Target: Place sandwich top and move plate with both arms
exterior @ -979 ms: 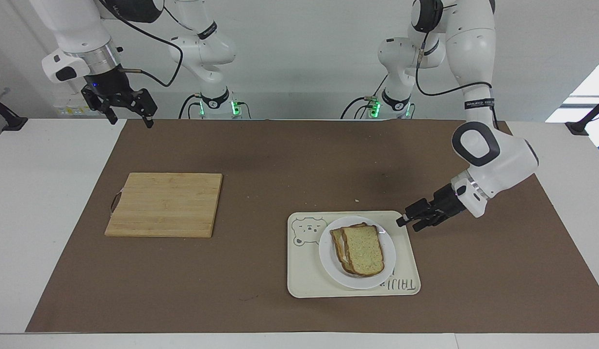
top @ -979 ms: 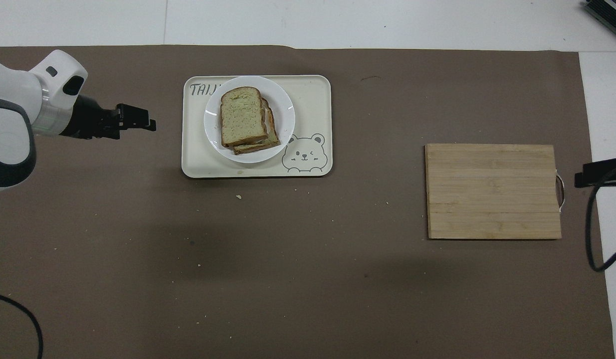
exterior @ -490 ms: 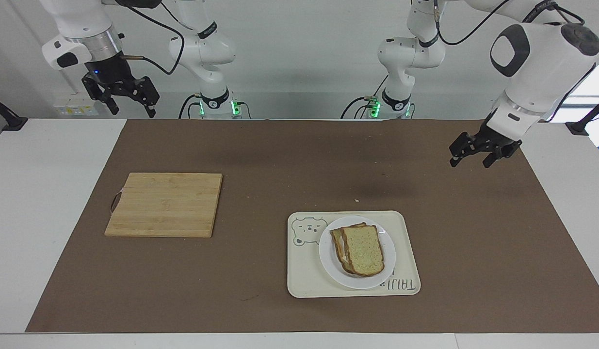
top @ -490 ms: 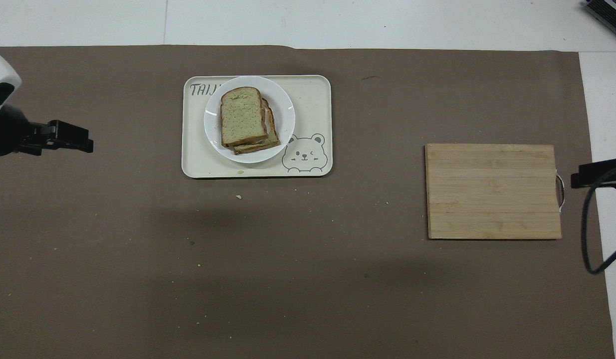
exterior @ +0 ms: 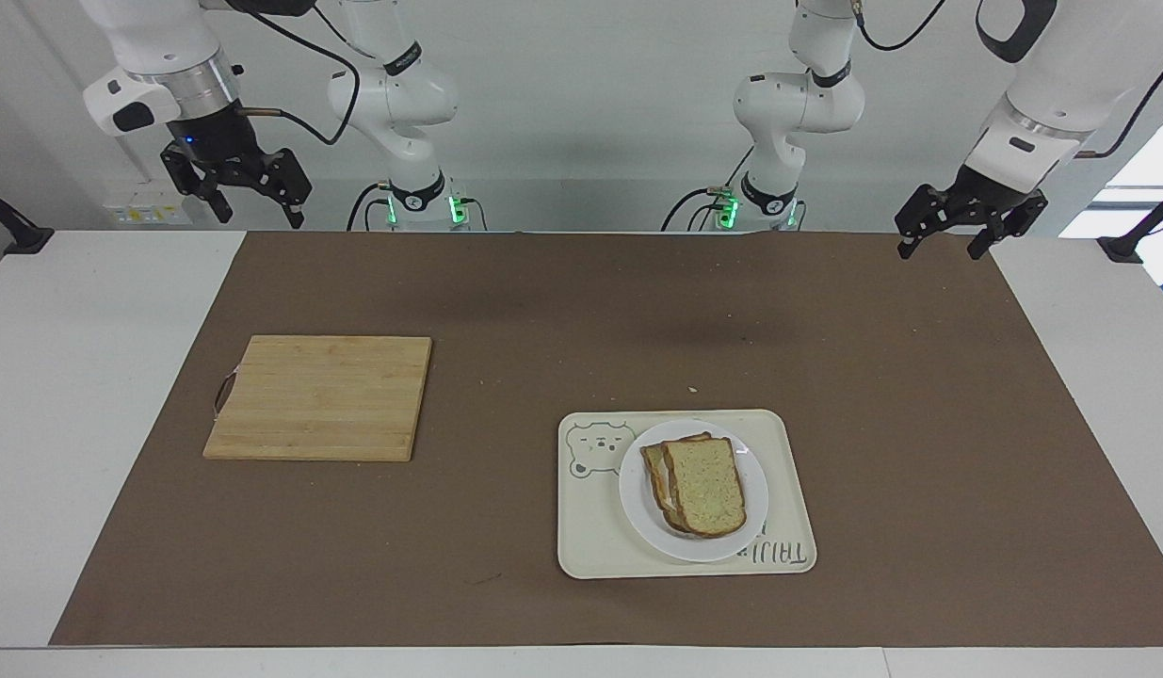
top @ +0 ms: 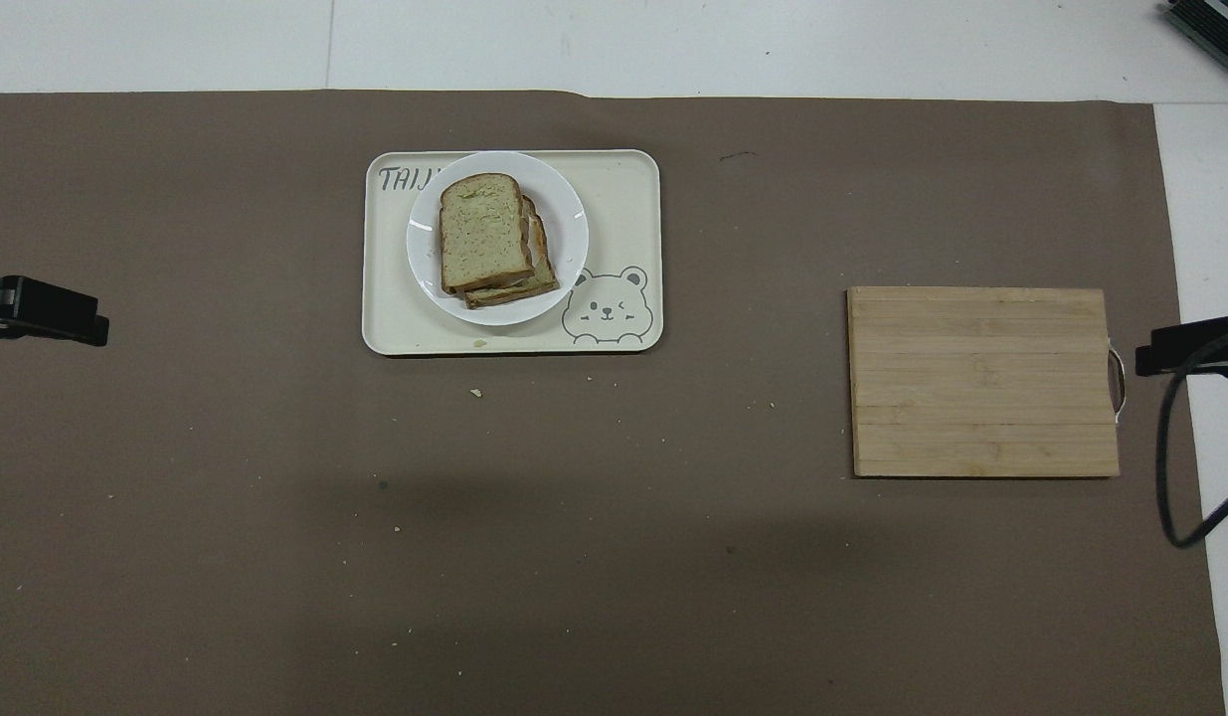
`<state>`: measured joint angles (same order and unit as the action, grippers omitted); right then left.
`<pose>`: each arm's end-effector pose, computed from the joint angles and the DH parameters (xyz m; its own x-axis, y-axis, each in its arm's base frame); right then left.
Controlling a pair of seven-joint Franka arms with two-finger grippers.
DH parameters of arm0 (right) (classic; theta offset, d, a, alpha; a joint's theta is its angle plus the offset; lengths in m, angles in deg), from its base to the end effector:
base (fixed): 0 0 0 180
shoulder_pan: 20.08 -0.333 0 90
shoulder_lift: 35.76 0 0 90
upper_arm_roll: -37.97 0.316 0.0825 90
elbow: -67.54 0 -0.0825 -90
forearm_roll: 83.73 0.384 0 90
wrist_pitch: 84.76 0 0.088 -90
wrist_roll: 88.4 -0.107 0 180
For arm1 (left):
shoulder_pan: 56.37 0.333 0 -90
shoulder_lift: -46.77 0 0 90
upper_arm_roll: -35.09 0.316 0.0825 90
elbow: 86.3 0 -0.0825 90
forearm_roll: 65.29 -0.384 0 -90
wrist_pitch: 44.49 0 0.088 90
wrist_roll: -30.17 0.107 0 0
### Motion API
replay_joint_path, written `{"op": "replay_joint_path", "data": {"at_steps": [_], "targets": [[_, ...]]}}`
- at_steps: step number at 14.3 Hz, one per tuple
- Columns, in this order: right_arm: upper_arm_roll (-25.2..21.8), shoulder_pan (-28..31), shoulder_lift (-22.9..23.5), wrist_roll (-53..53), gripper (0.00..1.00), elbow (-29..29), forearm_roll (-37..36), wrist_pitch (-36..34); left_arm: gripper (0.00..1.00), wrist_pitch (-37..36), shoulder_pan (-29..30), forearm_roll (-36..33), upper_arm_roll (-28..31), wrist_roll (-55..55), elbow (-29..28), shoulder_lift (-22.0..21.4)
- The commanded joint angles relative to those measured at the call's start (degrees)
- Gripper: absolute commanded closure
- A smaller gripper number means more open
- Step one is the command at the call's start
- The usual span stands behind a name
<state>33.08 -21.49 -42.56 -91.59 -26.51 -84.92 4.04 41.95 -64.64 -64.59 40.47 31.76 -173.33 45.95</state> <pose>0.5138 -0.0364 0.6526 0.9929 -0.1162 0.0272 -0.1165 -0.9931 0.0092 0.5434 -0.0284 0.6512 0.9969 -0.0789 0.0043 -0.0789 -0.9968 0.0134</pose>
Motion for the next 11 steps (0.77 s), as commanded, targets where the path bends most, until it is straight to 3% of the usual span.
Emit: {"op": "replay_joint_path", "data": {"at_steps": [1, 11], "targets": [[-0.03, 0.17, -0.32, 1.43, 0.00, 0.10, 1.10, -0.11, 0.00, -0.57, 0.27, -0.70, -0.20, 1.05, 0.64, 0.82], [-0.03, 0.17, -0.32, 1.43, 0.00, 0.10, 1.10, -0.11, 0.00, -0.83, 0.45, -0.79, 0.42, 3.86, -0.16, 0.38]]}}
